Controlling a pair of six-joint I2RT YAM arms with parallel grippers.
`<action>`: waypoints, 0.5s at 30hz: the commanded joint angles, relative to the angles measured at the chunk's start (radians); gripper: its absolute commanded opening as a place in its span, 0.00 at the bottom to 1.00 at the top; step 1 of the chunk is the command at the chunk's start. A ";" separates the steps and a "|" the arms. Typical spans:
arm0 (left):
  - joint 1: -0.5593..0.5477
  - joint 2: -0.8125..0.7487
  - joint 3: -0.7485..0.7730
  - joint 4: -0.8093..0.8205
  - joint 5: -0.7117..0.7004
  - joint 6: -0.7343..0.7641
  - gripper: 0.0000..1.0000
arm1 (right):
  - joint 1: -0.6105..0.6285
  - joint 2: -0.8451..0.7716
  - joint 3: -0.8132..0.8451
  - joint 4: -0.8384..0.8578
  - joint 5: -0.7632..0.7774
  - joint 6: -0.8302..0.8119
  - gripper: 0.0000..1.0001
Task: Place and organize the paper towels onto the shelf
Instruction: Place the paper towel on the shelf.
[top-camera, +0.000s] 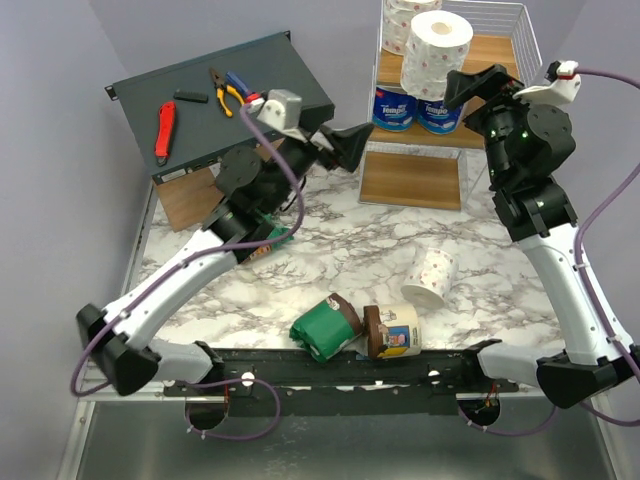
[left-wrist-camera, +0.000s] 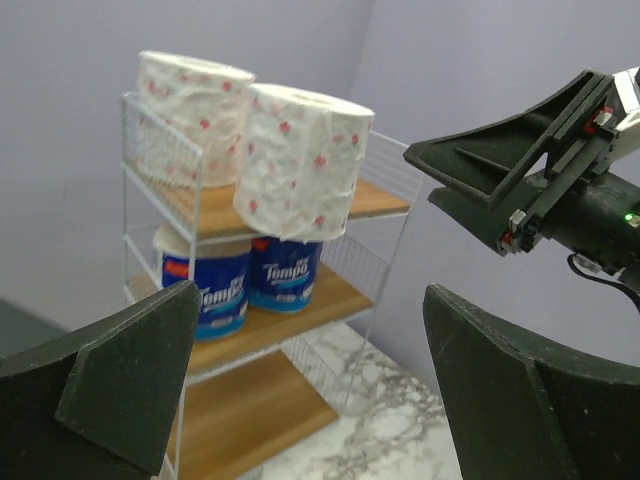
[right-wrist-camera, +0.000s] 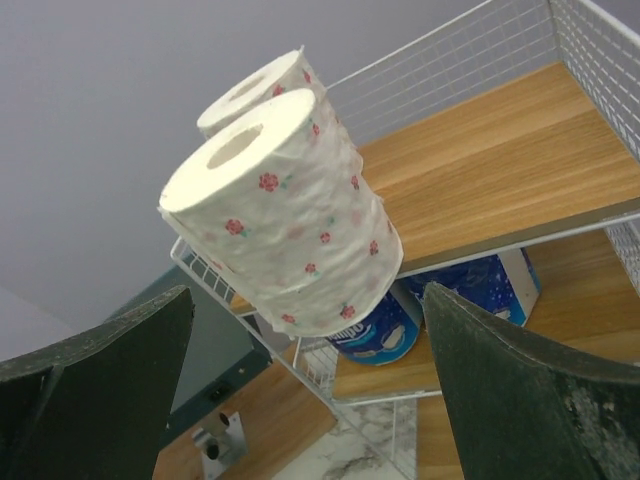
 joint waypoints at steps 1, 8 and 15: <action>-0.009 -0.211 -0.159 -0.197 -0.159 -0.103 0.99 | 0.002 -0.007 -0.046 0.027 -0.081 -0.087 1.00; -0.009 -0.491 -0.505 -0.257 -0.218 -0.158 0.98 | 0.005 -0.012 -0.179 0.199 -0.095 -0.148 1.00; -0.009 -0.735 -0.739 -0.346 -0.144 -0.264 0.99 | 0.011 0.024 -0.179 0.273 -0.150 -0.193 1.00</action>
